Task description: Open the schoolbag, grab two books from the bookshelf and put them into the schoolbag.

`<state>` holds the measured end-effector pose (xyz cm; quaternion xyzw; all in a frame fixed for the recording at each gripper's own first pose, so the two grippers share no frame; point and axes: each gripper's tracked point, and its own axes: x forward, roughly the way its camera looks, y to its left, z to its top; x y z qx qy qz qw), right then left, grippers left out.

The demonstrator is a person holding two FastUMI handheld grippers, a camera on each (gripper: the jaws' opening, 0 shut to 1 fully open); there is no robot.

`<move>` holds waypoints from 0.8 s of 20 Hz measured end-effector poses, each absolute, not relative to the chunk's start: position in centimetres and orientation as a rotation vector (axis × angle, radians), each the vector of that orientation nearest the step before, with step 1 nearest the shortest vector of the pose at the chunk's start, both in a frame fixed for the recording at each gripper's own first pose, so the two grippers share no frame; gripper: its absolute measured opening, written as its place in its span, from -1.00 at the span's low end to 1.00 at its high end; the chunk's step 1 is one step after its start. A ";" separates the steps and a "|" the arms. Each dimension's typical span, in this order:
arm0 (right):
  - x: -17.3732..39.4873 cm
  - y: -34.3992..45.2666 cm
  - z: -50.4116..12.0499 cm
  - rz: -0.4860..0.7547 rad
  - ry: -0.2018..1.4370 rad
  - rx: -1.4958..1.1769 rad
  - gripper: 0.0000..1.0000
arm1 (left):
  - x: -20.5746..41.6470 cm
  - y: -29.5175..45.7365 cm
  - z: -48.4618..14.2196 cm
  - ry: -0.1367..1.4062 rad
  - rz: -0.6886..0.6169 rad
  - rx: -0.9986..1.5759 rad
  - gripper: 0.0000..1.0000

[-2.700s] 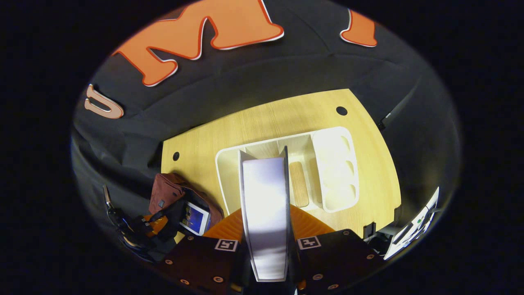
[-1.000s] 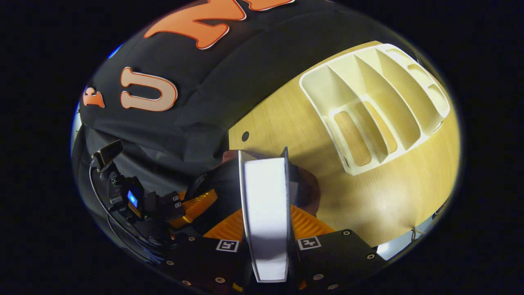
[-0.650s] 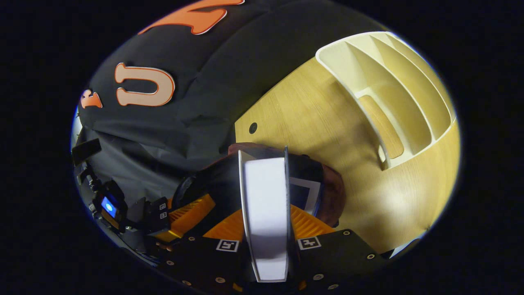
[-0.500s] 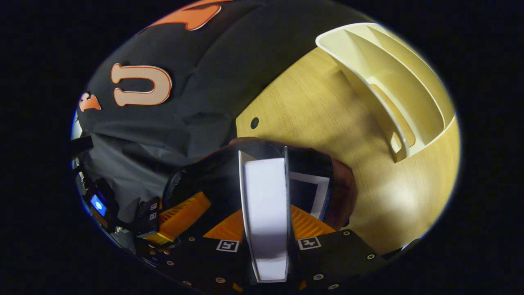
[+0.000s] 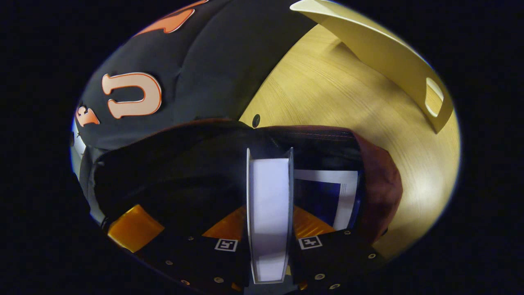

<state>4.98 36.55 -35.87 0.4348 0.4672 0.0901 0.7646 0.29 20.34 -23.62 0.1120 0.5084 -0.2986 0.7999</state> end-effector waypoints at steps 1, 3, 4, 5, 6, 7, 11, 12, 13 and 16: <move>5.4 36.9 -36.2 0.200 1.000 0.934 -0.19 | 0.3 20.2 -23.6 1.092 -0.637 0.246 -0.90; 5.5 37.2 -37.6 0.187 1.013 0.898 -0.14 | 0.5 20.2 -23.9 1.097 -0.625 0.239 -0.90; 5.0 36.9 -38.4 0.149 1.059 0.877 -0.09 | 0.6 20.5 -24.0 1.104 -0.614 0.231 -0.90; 4.2 35.9 -39.2 0.080 1.115 0.832 0.12 | 0.7 20.9 -24.2 1.111 -0.602 0.217 -0.90; 3.7 34.5 -39.4 0.018 1.122 0.765 0.36 | 0.7 21.0 -24.5 1.120 -0.596 0.188 -0.90; 3.1 32.9 -39.5 -0.010 1.119 0.672 0.59 | 0.6 21.0 -24.7 1.125 -0.597 0.166 -0.91; 3.0 29.5 -37.3 -0.038 1.059 0.539 0.90 | -0.2 20.1 -25.2 1.123 -0.626 0.108 -0.65; 2.9 28.1 -36.5 -0.063 1.030 0.520 0.92 | -0.4 19.5 -25.1 1.113 -0.645 0.089 -0.49; 3.2 26.3 -35.3 -0.104 0.976 0.504 0.94 | -0.6 18.7 -25.0 1.105 -0.666 0.074 -0.37; 2.6 21.5 -32.4 -0.174 0.883 0.435 0.93 | -0.9 16.6 -24.9 1.077 -0.702 0.049 0.28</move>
